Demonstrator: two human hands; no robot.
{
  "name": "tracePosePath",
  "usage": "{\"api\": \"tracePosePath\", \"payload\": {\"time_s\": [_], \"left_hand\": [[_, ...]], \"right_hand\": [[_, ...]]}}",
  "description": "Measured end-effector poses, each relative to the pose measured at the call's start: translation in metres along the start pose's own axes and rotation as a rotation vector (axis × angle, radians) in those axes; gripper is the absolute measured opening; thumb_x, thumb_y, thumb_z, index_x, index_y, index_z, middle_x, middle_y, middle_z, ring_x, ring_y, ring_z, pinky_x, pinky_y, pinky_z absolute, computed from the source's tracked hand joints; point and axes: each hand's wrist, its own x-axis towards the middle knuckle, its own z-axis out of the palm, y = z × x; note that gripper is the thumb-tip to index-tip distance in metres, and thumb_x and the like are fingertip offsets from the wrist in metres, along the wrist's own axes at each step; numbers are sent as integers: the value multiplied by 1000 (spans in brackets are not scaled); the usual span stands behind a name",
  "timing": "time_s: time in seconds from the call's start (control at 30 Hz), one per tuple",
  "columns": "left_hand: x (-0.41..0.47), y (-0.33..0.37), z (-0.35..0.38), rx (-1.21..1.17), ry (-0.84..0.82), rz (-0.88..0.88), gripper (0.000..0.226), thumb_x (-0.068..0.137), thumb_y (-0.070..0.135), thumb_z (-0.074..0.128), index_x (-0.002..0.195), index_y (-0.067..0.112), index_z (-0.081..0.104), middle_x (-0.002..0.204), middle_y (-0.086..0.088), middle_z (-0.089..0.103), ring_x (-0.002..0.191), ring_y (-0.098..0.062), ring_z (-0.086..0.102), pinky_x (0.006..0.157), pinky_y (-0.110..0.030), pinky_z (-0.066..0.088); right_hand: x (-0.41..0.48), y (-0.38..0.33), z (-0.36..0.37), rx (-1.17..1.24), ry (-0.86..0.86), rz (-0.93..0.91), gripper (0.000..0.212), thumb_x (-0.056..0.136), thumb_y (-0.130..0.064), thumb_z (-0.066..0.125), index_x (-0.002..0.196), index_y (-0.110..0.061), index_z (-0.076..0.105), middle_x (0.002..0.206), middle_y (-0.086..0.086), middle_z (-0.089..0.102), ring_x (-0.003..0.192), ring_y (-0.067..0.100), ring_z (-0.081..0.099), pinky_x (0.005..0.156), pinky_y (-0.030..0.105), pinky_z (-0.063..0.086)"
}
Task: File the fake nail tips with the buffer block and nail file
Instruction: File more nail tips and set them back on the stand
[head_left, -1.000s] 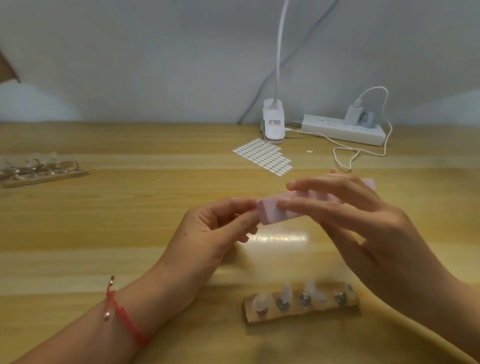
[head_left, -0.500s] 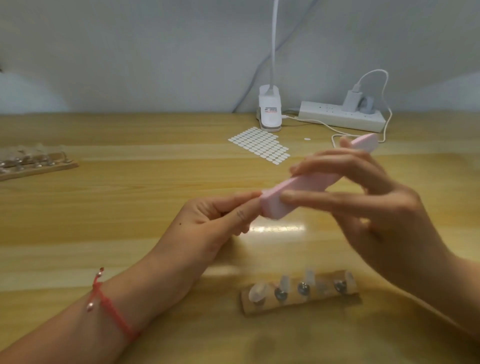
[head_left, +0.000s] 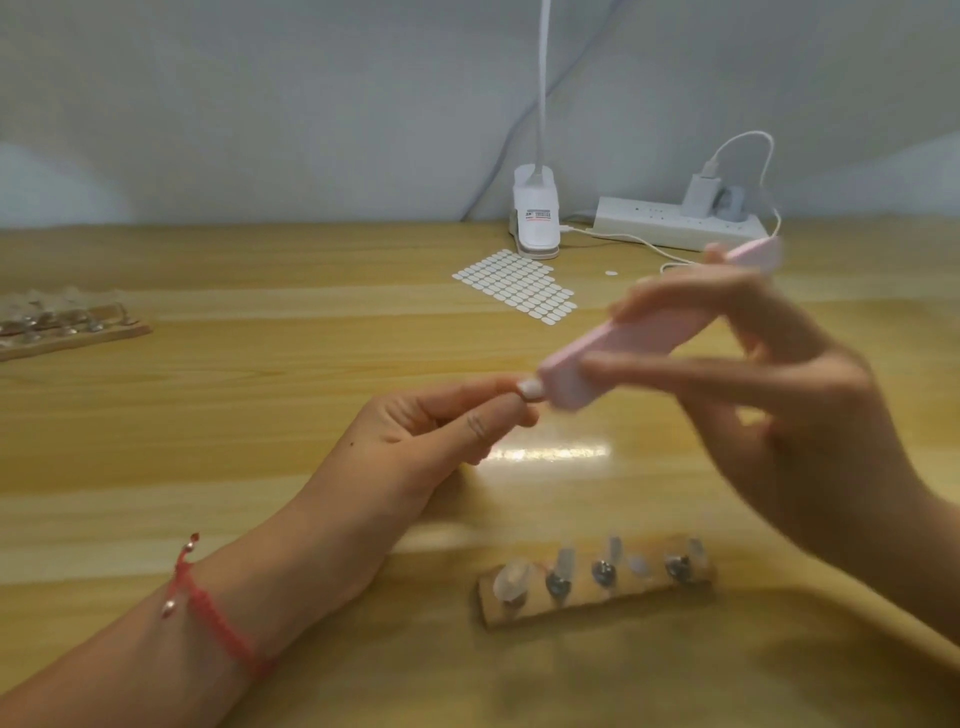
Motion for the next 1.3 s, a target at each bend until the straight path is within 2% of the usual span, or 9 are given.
{"api": "tracePosePath", "payload": {"time_s": [0.3, 0.43, 0.57, 0.67, 0.8, 0.9, 1.03, 1.17, 1.3], "left_hand": [[-4, -2, 8, 162, 55, 215, 23, 74, 18, 62, 92, 12, 75, 71, 18, 68, 60, 8, 53, 60, -4, 39], [-5, -1, 9, 141, 48, 196, 27, 73, 18, 62, 95, 9, 76, 88, 2, 75, 77, 0, 63, 68, -11, 46], [-5, -2, 8, 208, 74, 213, 27, 73, 19, 64, 96, 12, 77, 83, -18, 68, 73, -9, 55, 68, -14, 43], [-6, -1, 7, 184, 46, 198, 26, 76, 16, 62, 97, 9, 76, 94, -4, 75, 86, -6, 66, 73, -15, 46], [-4, -3, 6, 235, 68, 220, 21, 78, 17, 72, 97, 11, 76, 96, -8, 74, 90, -10, 65, 77, -16, 47], [-5, -2, 6, 236, 28, 213, 21, 79, 14, 72, 99, 11, 76, 93, -1, 74, 88, -8, 66, 72, -14, 46], [-4, -3, 6, 270, 52, 224, 23, 81, 20, 71, 102, 13, 75, 99, -6, 74, 97, -20, 66, 81, -17, 48], [-5, -3, 5, 284, 13, 240, 23, 78, 15, 63, 97, 17, 77, 94, 2, 74, 92, -10, 66, 77, -17, 48], [-6, -4, 8, 336, 15, 290, 19, 80, 19, 64, 93, 24, 77, 90, 9, 73, 89, -10, 64, 79, -15, 45]], "right_hand": [[-3, 0, 2, 67, -55, 41, 58, 81, 25, 56, 118, -20, 62, 117, 8, 59, 114, 18, 56, 102, 64, 40], [-7, -10, 11, 121, -140, -39, 64, 75, 24, 52, 116, -24, 65, 117, 8, 60, 115, 26, 57, 113, 52, 34], [-5, -2, 4, 150, -114, 61, 55, 82, 18, 54, 120, -22, 61, 117, 8, 60, 111, 30, 57, 98, 40, 45], [-9, -12, 12, 161, -162, -30, 63, 75, 22, 53, 117, -24, 65, 118, 8, 60, 115, 27, 57, 111, 50, 36], [-6, -1, 5, 149, -124, 59, 56, 82, 18, 54, 121, -22, 61, 118, 7, 59, 113, 29, 57, 95, 46, 47], [-10, -14, 13, 147, -157, -50, 60, 80, 20, 53, 117, -25, 65, 118, 8, 59, 116, 26, 57, 113, 50, 34], [-5, -1, 5, 104, -134, 47, 63, 82, 25, 57, 123, -22, 59, 119, 6, 58, 113, 27, 56, 100, 39, 45], [-11, -20, 16, 155, -168, -63, 48, 91, 11, 47, 118, -23, 66, 117, 7, 59, 115, 29, 57, 114, 48, 34], [-6, -7, 5, 146, -145, 85, 60, 83, 25, 53, 124, -19, 59, 118, 7, 58, 114, 31, 57, 95, 46, 47]]}}
